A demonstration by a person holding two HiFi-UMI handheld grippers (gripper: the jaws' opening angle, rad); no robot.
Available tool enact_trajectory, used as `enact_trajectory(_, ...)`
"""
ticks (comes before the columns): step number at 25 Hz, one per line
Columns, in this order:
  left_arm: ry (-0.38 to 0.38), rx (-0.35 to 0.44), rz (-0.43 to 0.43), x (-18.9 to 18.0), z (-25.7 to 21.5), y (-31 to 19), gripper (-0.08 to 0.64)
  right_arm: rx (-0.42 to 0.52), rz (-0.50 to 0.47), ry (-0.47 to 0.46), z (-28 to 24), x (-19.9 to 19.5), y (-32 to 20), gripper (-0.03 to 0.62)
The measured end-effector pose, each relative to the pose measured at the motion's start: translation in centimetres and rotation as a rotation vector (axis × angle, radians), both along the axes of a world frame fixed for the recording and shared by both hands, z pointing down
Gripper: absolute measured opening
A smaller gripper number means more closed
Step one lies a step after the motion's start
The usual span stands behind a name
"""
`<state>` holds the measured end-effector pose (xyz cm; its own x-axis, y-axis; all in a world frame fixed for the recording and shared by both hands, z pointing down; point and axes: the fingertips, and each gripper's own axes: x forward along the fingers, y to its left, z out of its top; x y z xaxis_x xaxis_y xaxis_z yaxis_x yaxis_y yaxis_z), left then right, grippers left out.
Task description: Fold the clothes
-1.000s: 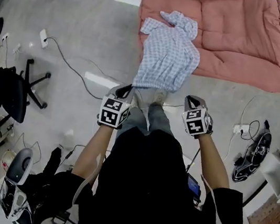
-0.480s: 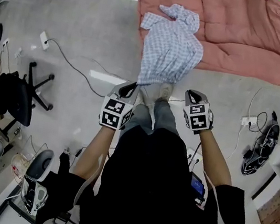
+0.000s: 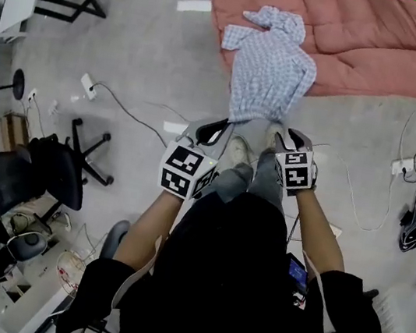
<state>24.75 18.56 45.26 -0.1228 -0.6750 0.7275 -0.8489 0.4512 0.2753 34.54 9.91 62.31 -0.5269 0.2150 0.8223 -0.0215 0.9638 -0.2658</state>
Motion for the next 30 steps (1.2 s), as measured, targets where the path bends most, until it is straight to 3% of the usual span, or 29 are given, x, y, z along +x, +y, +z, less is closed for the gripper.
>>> enact_trajectory(4, -0.012, 0.003, 0.083, -0.4, -1.4, -0.7, 0.023, 0.002, 0.094, -0.008, 1.1, -1.9, 1.9, 0.195)
enact_trajectory(11, -0.045, 0.009, 0.179, -1.3, -2.5, -0.8, 0.023, 0.033, 0.218, -0.061, 1.9, -5.4, 2.5, 0.204)
enact_trajectory(13, -0.051, 0.018, 0.192, -1.4, -2.5, -0.6, 0.023, 0.041, 0.236, -0.068, 1.6, -5.7, 2.2, 0.181)
enact_trajectory(15, -0.049, 0.025, 0.201, -1.5, -2.5, -0.4, 0.023, 0.056, 0.244, -0.074, 1.2, -5.7, 1.7, 0.116)
enact_trajectory(20, -0.059, 0.026, 0.202, -2.2, -1.9, 0.8, 0.023, 0.084, 0.262, -0.068, -0.3, -4.1, 0.5, 0.101)
enact_trajectory(26, -0.054, 0.018, 0.170, -1.6, -0.6, 2.4, 0.021, 0.258, 0.238, -0.063, -4.7, -0.2, -3.9, 0.091)
enact_trajectory(27, -0.049, 0.016, 0.163, -1.2, -0.5, 2.7, 0.021, 0.294, 0.231, -0.067, -5.5, 0.3, -4.6, 0.023)
enact_trajectory(30, -0.016, 0.017, 0.137, 0.1, -0.2, 3.5, 0.022, 0.373, 0.190, -0.080, -7.7, 1.1, -5.9, 0.020)
